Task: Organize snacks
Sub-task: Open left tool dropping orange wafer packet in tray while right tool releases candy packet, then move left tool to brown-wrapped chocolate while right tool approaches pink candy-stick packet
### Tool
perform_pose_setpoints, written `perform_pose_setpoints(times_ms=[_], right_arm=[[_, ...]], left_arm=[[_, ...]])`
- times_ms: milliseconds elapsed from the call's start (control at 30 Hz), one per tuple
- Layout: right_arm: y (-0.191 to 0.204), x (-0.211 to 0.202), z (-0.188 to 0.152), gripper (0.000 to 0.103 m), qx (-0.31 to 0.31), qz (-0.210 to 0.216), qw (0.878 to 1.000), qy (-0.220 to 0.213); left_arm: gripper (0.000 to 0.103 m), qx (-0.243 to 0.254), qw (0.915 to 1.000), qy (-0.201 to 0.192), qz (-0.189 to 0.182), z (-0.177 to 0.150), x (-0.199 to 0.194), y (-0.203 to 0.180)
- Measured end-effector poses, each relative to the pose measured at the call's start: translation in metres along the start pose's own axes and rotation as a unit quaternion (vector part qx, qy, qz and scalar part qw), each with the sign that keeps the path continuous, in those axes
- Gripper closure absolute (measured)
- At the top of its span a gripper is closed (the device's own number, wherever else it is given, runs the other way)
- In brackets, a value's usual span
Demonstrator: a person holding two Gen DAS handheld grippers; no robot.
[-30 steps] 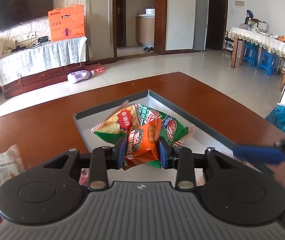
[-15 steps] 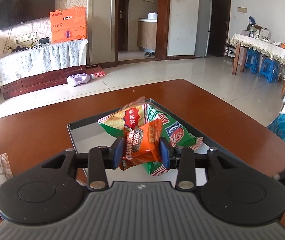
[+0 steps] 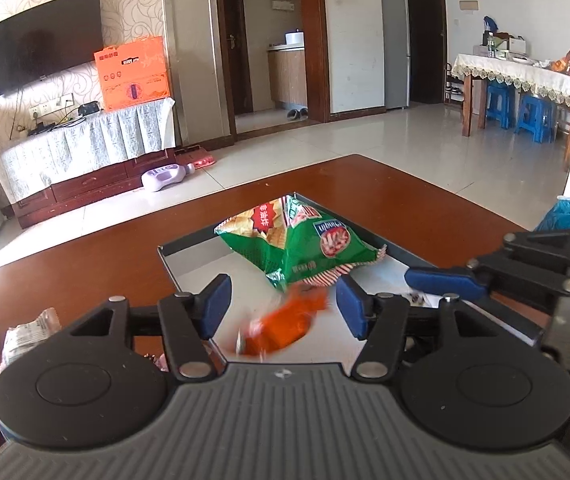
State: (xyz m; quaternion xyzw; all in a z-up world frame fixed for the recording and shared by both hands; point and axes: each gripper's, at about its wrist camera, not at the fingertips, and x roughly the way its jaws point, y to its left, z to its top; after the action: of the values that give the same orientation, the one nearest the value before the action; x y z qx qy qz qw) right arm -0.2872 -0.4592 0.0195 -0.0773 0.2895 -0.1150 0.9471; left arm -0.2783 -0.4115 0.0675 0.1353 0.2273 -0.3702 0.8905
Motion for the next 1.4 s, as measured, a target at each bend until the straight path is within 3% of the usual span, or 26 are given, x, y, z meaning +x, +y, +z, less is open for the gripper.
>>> perform_pose_setpoints(times_ms=[100,200,267,500,667,833,933,1033,1133,1167,1233,1300,1400], right_arm=[[0.002,0.000,-0.002,0.060,-0.009,-0.004,1.000,-0.001],[0.006,-0.004,-0.002,0.038,-0.026,-0.018,0.999,-0.005],[0.008,-0.011,-0.003,0.017,-0.037,-0.032,0.999,-0.018],[0.004,-0.030,-0.001,0.017,-0.020,-0.038,0.999,-0.032],[0.004,-0.048,0.005,0.017,0.026,-0.024,0.998,-0.060],[0.013,-0.060,0.014,0.017,0.079,0.009,0.992,-0.097],[0.029,-0.060,0.020,0.017,0.086,0.073,0.988,-0.108],[0.058,-0.046,0.024,0.017,0.062,0.134,0.986,-0.075],[0.082,-0.019,0.024,0.036,0.052,0.174,0.983,-0.007],[0.086,-0.011,0.023,0.037,0.051,0.184,0.982,0.009],[0.095,0.002,0.019,0.038,0.043,0.183,0.981,0.039],[0.098,0.010,0.015,0.038,0.034,0.166,0.984,0.063],[0.090,0.011,0.010,0.039,0.040,0.150,0.985,0.074]], left_arm=[[0.034,0.003,1.0000,-0.001,0.007,-0.003,-0.010,0.001],[0.032,-0.014,0.9999,0.006,0.009,-0.007,-0.020,0.008],[0.032,-0.020,0.9997,0.006,0.015,-0.009,-0.027,0.012],[0.029,-0.043,0.9986,0.006,0.031,-0.018,-0.058,0.031],[0.025,-0.078,0.9959,0.007,0.044,-0.028,-0.084,0.067],[0.025,-0.096,0.9914,0.026,0.085,-0.049,-0.099,0.120],[0.025,-0.103,0.9887,0.035,0.103,-0.063,-0.104,0.146],[0.026,-0.103,0.9877,0.041,0.110,-0.075,-0.104,0.163],[0.028,-0.111,0.9864,0.036,0.116,-0.080,-0.104,0.178],[0.030,-0.115,0.9863,0.027,0.115,-0.080,-0.105,0.182],[0.031,-0.123,0.9877,0.016,0.095,-0.078,-0.098,0.186],[0.038,-0.119,0.9901,0.021,0.072,-0.075,-0.082,0.181],[0.045,-0.099,0.9933,0.020,0.055,-0.070,-0.054,0.168]])
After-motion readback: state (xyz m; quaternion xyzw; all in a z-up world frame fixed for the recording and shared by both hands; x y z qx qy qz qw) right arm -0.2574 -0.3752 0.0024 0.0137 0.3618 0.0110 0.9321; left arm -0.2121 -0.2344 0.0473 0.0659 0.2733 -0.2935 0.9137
